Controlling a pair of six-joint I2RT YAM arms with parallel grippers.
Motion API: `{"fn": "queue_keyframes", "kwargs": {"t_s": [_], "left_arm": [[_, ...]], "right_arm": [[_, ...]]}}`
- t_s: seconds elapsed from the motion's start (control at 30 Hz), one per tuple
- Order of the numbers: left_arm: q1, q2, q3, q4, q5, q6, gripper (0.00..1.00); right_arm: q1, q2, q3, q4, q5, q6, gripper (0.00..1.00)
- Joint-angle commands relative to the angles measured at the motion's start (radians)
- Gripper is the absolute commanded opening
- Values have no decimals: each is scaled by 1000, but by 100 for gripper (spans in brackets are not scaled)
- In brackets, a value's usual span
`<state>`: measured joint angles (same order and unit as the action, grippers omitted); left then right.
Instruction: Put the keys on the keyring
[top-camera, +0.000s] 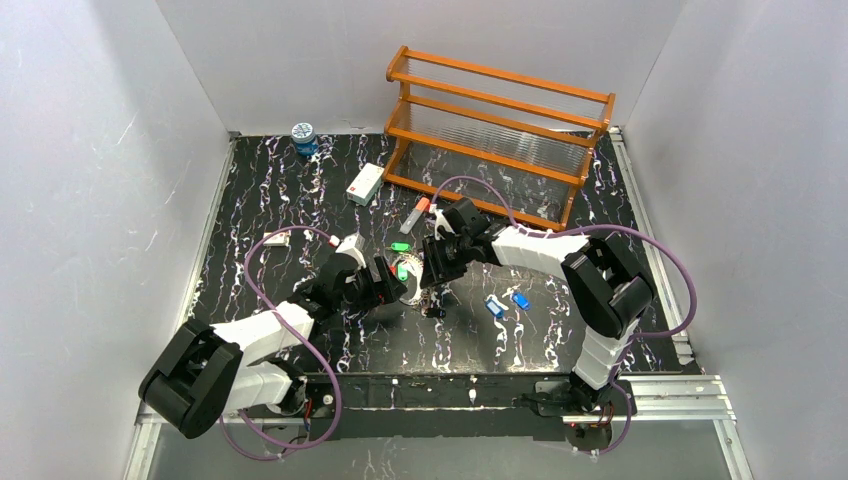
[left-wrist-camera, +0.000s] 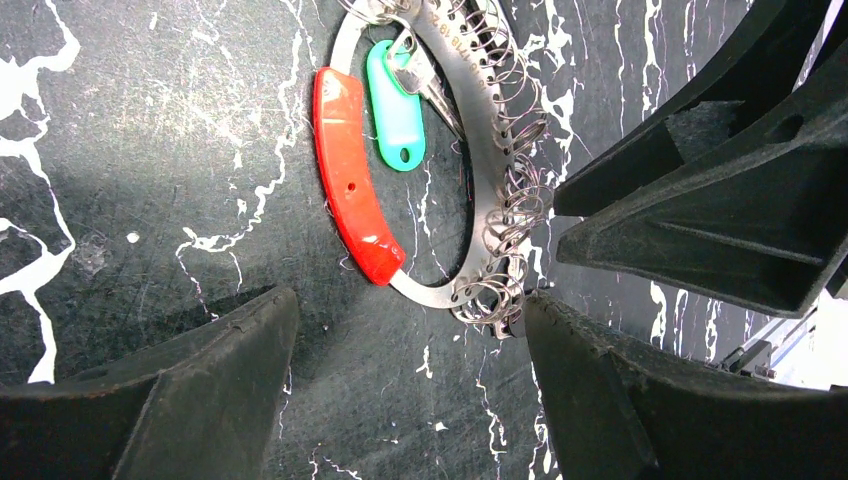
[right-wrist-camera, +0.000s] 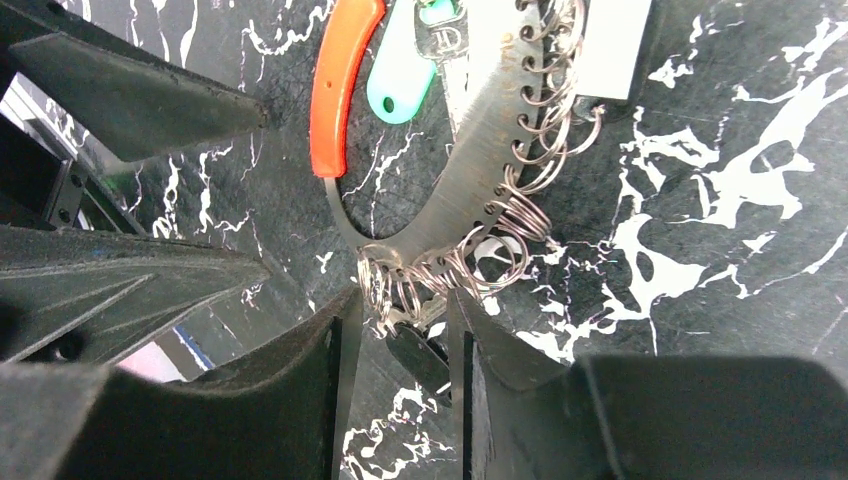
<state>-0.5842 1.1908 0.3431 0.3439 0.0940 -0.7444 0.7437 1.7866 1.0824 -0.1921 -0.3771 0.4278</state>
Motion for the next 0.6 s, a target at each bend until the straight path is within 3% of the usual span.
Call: {"fn": "queue_keyframes", "kwargs": {"t_s": [0.0, 0.2, 0.57], "left_arm": [[4, 3, 30, -1, 12, 3, 81], [4, 5, 29, -7, 13, 4, 81], [4, 22, 30, -2, 16, 7, 81]], "right_arm": [[0, 17, 11, 13, -53, -18, 45], [1, 60, 11, 28, -126, -7, 45], [1, -16, -43, 115, -186, 19, 41]]}}
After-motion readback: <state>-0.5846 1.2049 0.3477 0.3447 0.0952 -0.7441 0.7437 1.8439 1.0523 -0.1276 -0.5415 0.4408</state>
